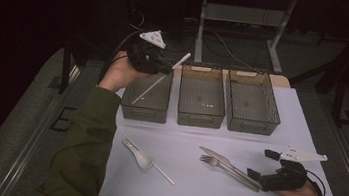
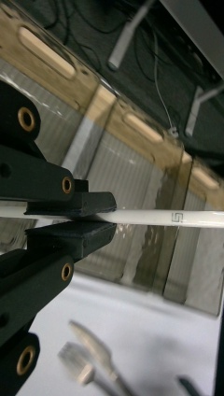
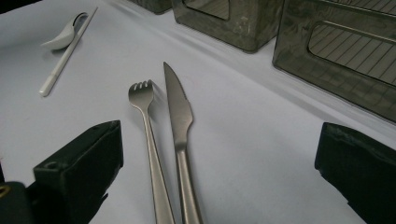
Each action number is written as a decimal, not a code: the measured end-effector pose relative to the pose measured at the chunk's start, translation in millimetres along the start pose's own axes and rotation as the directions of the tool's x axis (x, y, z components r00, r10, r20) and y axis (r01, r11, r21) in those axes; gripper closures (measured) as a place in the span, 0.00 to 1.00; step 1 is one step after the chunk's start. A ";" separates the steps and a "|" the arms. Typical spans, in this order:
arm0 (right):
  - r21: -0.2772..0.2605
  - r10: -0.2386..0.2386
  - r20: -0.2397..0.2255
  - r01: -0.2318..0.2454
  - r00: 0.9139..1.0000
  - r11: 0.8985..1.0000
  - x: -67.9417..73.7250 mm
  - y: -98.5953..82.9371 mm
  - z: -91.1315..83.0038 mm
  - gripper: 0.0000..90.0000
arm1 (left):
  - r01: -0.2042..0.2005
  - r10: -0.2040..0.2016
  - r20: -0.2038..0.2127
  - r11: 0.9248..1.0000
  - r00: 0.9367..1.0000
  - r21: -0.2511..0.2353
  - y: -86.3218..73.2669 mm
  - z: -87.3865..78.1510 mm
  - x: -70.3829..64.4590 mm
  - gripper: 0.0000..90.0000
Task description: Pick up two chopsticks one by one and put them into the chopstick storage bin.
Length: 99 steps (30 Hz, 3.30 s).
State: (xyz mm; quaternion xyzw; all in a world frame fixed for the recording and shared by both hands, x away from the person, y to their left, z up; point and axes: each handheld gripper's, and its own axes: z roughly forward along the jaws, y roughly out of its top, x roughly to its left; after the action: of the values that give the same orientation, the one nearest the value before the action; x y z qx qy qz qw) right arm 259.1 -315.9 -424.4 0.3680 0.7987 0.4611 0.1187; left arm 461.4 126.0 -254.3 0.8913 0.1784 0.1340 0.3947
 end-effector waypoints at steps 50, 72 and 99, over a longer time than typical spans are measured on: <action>-0.007 0.027 -0.005 -0.027 1.000 1.000 -5.6 -4.5 -5.9 0.01 | 0.345 -0.285 -0.288 0.921 0.914 0.183 -68.9 116.0 74.3 0.83; -0.005 0.023 -0.004 -0.023 1.000 1.000 -2.8 -2.5 -3.7 0.01 | 0.061 -0.063 0.017 0.993 0.998 0.105 -33.7 51.3 -19.1 0.71; 0.005 0.025 -0.009 -0.025 1.000 1.000 -1.4 -1.1 0.9 0.01 | -0.206 0.142 0.264 0.951 0.954 0.233 -123.8 48.8 -189.6 0.99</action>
State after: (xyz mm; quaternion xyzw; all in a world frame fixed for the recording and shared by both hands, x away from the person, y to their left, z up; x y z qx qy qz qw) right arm 260.1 -316.6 -426.0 0.3759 0.7959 0.4621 0.1084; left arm 283.0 90.9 -397.8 0.9569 0.0646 0.0335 0.2810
